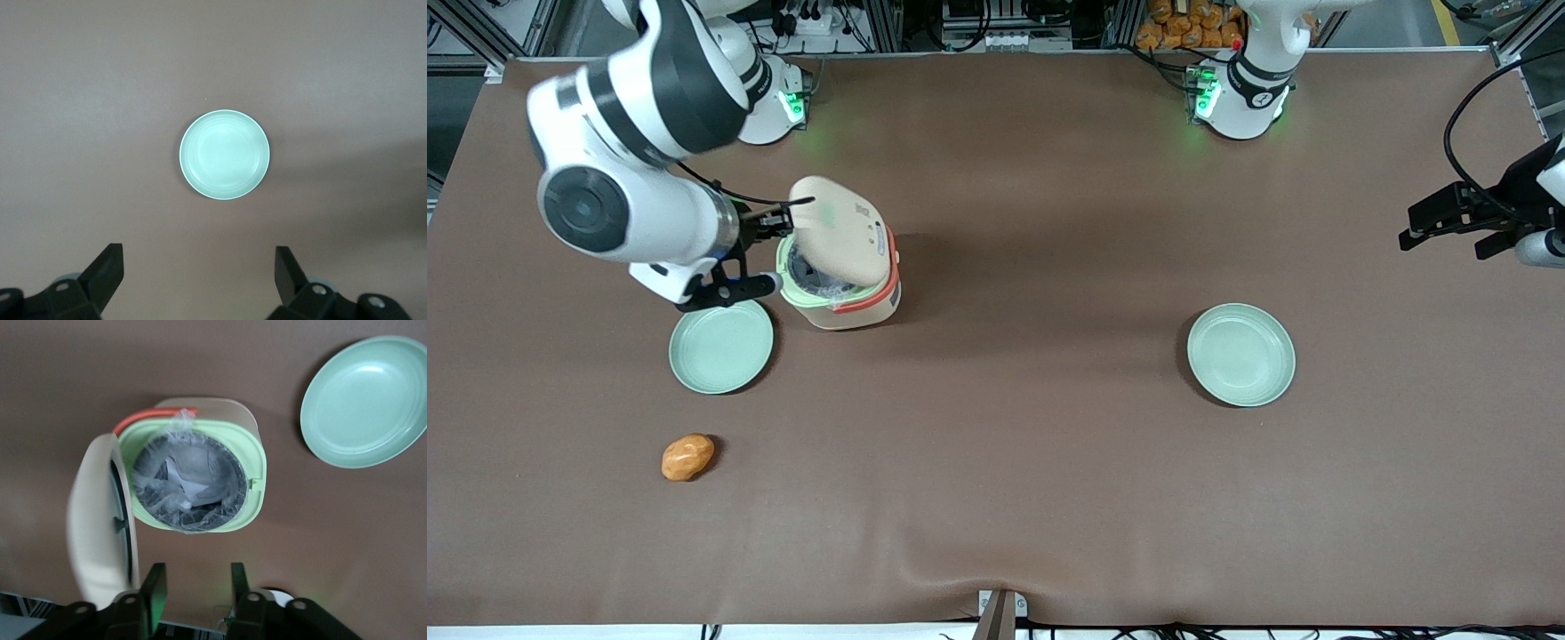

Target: Press rice cooker button with right arm

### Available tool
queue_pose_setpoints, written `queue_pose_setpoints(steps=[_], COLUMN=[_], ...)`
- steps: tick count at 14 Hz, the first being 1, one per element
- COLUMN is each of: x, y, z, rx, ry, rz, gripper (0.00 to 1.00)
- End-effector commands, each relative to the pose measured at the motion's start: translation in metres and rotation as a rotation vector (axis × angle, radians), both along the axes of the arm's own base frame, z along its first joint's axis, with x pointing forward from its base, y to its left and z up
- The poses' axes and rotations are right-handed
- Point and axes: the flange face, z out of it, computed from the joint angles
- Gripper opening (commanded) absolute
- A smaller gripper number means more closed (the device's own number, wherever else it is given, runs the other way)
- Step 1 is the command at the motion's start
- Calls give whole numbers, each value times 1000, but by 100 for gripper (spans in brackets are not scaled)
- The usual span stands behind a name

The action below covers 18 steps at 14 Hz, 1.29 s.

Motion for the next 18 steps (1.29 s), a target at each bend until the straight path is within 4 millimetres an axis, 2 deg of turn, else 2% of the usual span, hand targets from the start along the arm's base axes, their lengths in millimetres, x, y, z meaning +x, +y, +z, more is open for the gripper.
queue_pose_setpoints(steps=[1, 3, 7, 12, 14, 16, 18], x=[3, 4, 8, 7, 1, 1, 2], y=[-5, -15, -57, -136, -148, -170, -179], z=[50, 82, 133, 161, 171, 167, 166], rx=[40, 54, 55, -25, -79, -76, -75], ry=[-81, -144, -252, -325, -351, -324, -321], rz=[-3, -17, -85, -166, -160, -190, -179], gripper=[100, 100, 100, 100, 100, 100, 100])
